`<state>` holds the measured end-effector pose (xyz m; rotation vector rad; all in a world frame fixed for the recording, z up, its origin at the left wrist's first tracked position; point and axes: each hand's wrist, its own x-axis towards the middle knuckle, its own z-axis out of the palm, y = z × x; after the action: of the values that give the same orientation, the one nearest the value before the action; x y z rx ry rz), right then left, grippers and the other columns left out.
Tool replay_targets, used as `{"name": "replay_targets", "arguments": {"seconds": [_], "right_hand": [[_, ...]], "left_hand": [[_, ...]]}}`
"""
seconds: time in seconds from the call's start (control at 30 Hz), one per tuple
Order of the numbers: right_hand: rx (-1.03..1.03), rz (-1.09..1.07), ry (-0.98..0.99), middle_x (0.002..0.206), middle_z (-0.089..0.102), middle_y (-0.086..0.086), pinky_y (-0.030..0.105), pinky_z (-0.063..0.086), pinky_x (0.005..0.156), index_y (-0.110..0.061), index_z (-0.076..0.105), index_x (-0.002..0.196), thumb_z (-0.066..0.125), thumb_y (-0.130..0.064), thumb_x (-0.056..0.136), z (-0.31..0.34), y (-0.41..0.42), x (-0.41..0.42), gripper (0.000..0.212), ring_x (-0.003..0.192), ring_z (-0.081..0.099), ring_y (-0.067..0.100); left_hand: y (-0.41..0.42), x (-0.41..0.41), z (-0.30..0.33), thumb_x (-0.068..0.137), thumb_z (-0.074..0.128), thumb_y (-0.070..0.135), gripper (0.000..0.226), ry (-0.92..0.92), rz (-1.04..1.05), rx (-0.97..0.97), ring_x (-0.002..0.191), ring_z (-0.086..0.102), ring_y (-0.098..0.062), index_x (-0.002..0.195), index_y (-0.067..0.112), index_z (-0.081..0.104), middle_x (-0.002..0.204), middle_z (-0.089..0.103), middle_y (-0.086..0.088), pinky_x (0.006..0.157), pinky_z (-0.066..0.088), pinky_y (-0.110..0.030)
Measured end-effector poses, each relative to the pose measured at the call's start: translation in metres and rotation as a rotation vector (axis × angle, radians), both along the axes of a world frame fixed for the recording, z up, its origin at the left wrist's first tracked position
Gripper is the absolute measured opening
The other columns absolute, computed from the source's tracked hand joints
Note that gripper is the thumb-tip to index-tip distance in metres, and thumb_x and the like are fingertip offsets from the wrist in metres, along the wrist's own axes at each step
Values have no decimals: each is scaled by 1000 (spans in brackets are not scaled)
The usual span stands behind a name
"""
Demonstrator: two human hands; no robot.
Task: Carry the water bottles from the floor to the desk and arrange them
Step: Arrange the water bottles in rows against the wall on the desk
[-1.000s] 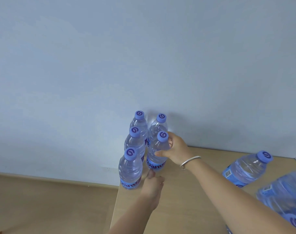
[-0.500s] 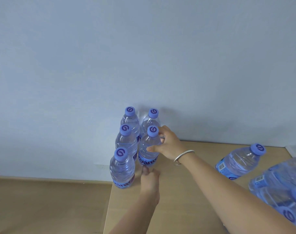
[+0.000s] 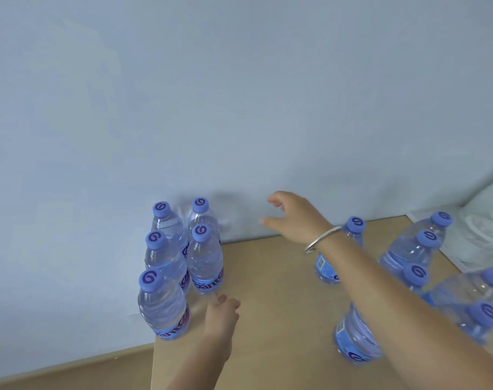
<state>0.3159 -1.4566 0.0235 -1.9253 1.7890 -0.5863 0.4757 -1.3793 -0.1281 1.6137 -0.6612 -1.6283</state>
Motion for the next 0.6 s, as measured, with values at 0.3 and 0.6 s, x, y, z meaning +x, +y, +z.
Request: {"name": "replay_targets", "arguments": {"seconds": [0.3,0.6], "right_hand": [[354,-309,411,127,51,10,38,48,88,-8,40,129,81,-39,62,31,25,-129,84,109,54,29],[626,-300,36,124,50,2,40,55,77,-25,39,128,83,-45,55,-28,27,-141,88,108,55,27]], "left_hand": [[5,-58,36,87,54,5,68,-11,-269,-167,94,55,-14,147,12,21,129,45,-6,90,43,-32],[13,-68,64,91,51,10,62,-75,-326,-176,92,60,-20,145,13,21,97,54,2,76,49,-29]]}}
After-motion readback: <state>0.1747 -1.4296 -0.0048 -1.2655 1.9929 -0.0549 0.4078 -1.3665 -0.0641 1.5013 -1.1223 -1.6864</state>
